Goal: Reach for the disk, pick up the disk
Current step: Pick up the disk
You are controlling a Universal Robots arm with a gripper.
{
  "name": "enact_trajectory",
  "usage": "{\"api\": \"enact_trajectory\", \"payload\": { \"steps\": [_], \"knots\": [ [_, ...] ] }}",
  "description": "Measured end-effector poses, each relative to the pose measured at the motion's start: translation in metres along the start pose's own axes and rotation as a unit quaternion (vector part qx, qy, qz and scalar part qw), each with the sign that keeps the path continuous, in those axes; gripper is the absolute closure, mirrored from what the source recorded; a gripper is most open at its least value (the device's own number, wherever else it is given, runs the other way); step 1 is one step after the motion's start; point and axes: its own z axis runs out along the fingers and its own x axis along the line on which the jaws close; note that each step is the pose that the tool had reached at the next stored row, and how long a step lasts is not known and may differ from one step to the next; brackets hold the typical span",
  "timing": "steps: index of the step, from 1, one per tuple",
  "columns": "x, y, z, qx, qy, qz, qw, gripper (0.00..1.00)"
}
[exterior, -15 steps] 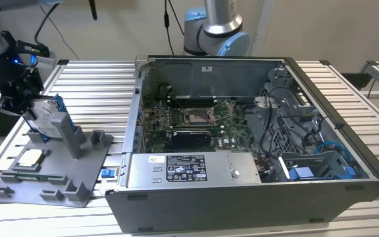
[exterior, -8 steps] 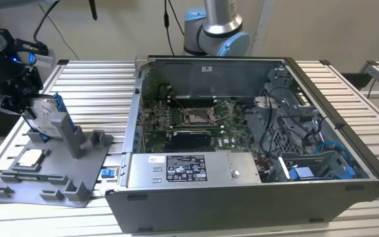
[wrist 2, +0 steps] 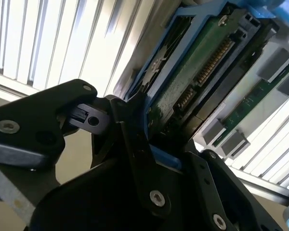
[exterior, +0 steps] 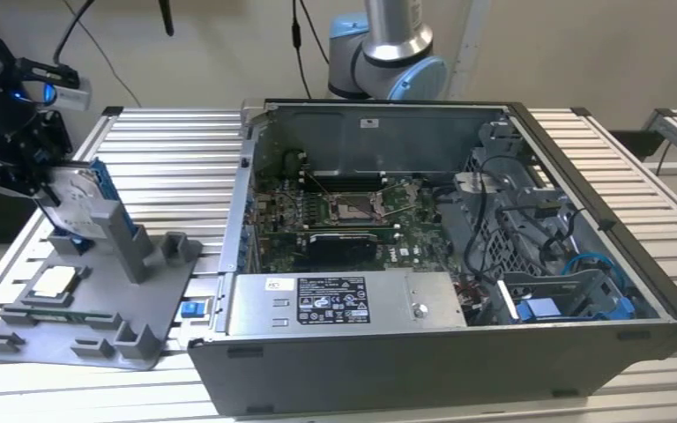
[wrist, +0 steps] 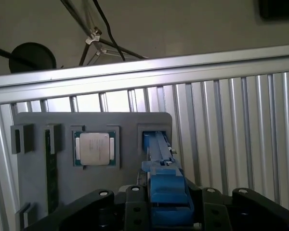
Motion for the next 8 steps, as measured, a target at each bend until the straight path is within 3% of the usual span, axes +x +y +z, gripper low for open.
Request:
{"api": "enact_trajectory", "payload": {
  "steps": [2, 4, 6, 8],
  "knots": [
    [-0.0001, 0.0002, -0.0019, 0.0000, -0.0006, 0.000, 1.0000, 1.00],
    [-0.0002, 0.0008, -0.0050, 0.0002, -0.0039, 0.000, 1.0000, 1.00],
    [0.0000, 0.0019, -0.0065, 0.0002, -0.0120, 0.000, 0.9999, 1.00],
    [-0.0002, 0.0028, -0.0110, 0.0001, -0.0153, 0.000, 0.9999, 1.00]
  ]
}}
